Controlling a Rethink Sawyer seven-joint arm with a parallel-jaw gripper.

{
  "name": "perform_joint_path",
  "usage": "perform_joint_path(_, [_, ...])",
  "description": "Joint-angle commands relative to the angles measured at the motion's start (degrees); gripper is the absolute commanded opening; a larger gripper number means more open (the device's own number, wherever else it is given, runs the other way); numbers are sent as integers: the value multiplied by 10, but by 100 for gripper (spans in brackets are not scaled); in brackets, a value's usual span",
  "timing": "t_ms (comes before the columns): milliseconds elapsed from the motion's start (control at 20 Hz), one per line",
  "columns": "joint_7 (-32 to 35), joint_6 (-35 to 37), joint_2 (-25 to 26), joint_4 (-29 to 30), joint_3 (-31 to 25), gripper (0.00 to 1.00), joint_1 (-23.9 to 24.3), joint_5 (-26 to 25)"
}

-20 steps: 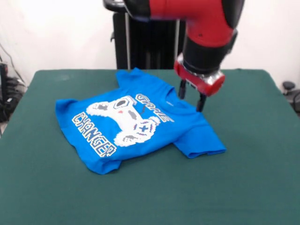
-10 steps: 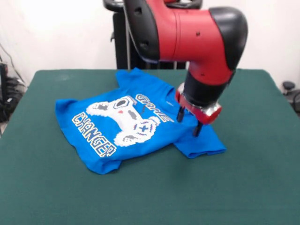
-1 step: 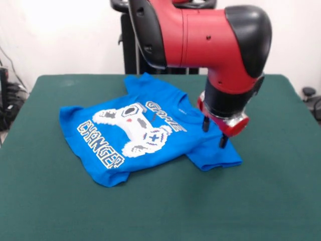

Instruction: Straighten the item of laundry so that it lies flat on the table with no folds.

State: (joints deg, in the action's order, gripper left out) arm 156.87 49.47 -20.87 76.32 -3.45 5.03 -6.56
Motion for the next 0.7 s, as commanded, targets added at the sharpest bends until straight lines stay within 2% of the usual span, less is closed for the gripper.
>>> perform_joint_path(50, [65,57,-28,-21,-28,100,-9,55])
perform_joint_path(350, [52,65,-30,-29,-23,100,-11,66])
perform_joint_path(700, [75,11,35,-66,4,100,-28,42])
